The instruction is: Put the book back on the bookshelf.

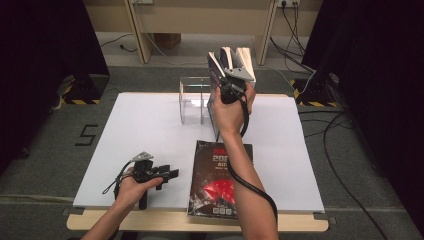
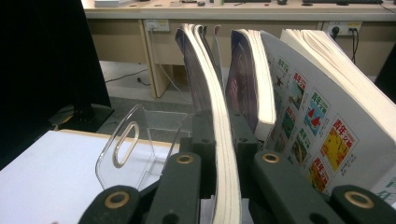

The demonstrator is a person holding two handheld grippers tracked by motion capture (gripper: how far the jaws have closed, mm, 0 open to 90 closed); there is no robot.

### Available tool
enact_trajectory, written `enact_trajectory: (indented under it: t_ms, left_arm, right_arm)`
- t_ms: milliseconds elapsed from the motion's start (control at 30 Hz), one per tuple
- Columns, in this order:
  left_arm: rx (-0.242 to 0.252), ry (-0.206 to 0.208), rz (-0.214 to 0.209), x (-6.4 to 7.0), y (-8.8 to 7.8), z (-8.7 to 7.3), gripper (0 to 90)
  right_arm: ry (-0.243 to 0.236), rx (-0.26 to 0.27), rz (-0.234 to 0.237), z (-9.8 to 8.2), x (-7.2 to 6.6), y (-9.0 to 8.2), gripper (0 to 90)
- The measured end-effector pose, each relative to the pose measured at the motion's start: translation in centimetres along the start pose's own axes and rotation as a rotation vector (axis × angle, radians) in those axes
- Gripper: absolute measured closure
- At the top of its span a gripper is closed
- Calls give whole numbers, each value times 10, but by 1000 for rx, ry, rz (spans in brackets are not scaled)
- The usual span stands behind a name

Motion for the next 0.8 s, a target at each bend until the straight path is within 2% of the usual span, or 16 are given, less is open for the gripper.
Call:
enact_trajectory:
  t_ms: [800]
  left_arm:
    - [0,2,1,-1,0,0,448]
  right_arm:
    - [6,-4,-6,7,1,10,845]
Point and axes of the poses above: each handheld gripper's, and its own axes: y roughly forward along the jaws, z roughly out of its top, x roughly to its right, the point moved 8 cm from there along y, roughly forward along the jaws, and after that the axes turned 9 degrees about -x, right-handed, at the moved point
